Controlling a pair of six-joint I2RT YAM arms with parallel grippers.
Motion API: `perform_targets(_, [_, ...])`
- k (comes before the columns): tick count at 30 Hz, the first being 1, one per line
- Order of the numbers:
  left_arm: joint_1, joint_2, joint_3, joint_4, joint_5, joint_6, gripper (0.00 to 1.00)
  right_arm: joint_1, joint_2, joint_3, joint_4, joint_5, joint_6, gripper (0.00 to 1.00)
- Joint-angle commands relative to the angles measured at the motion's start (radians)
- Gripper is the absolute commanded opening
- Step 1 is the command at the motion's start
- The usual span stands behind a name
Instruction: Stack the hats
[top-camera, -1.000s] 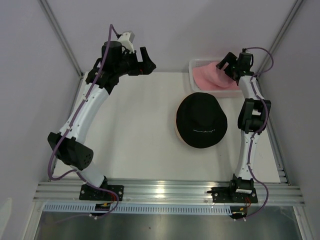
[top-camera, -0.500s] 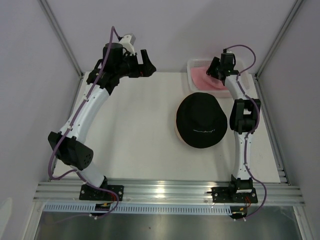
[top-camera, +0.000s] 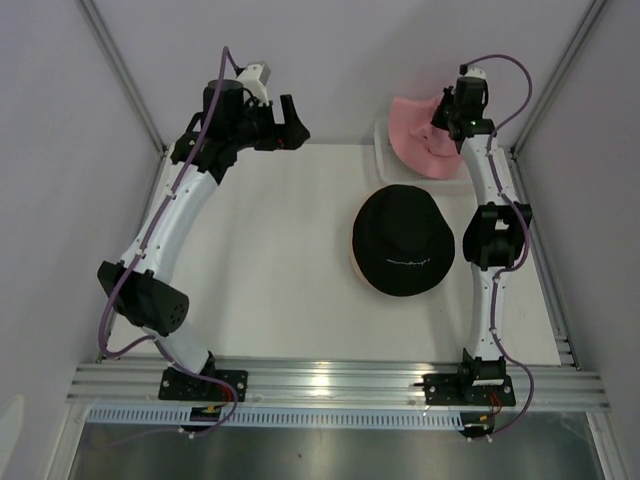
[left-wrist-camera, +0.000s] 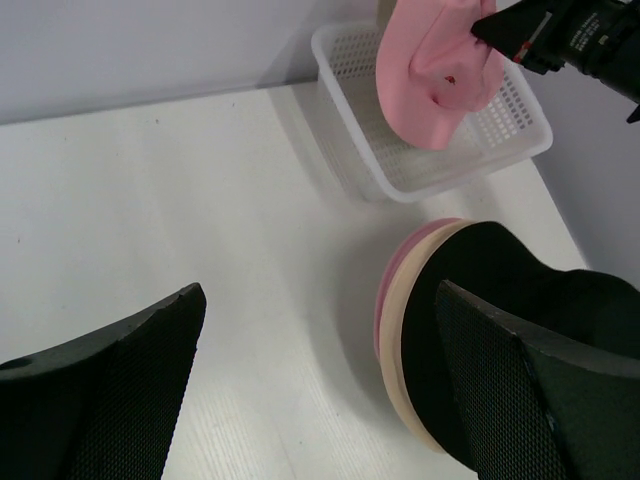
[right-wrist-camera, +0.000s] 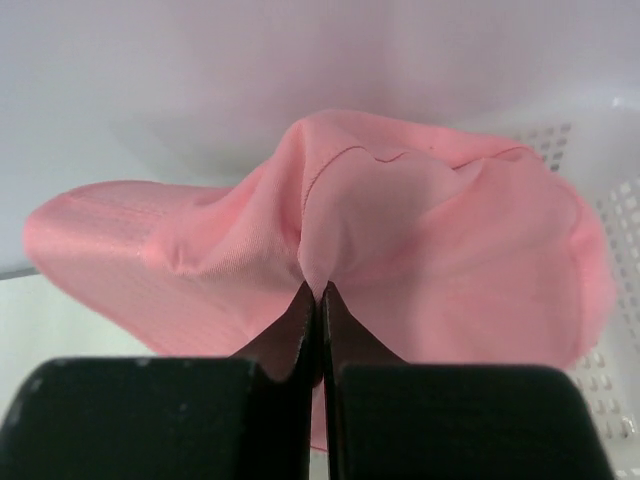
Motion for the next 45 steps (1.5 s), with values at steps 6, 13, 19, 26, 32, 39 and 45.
perform_targets(6, [0.01,0.081,0.237,-0.009,0.074,-0.019,0.99,0.008,-0.347,0.068,-0.081,-0.165,-0.016,0.0])
perform_targets(13, [0.003,0.156,0.35,0.122,0.296,-0.166,0.99,0.097,-0.583,0.06,-0.279,-0.147,-0.11,0.0])
perform_targets(19, [-0.059,0.167,0.415,0.191,0.451,-0.24,1.0,0.202,-0.706,0.01,-0.452,-0.081,-0.148,0.0])
perform_targets(26, [-0.121,0.101,0.38,0.222,0.499,-0.355,1.0,0.331,-0.823,-0.105,-0.561,0.055,-0.145,0.0])
perform_targets(32, [-0.168,0.013,0.305,0.203,0.473,-0.364,0.99,0.367,-0.91,-0.187,-0.575,0.103,-0.083,0.0])
perform_targets(39, [-0.219,-0.102,0.086,0.284,0.379,-0.527,1.0,0.409,-0.979,-0.282,-0.578,0.172,-0.098,0.0])
perform_targets(45, [-0.291,-0.134,0.076,0.2,0.263,-0.588,0.99,0.423,-0.982,-0.239,-0.581,0.249,-0.13,0.0])
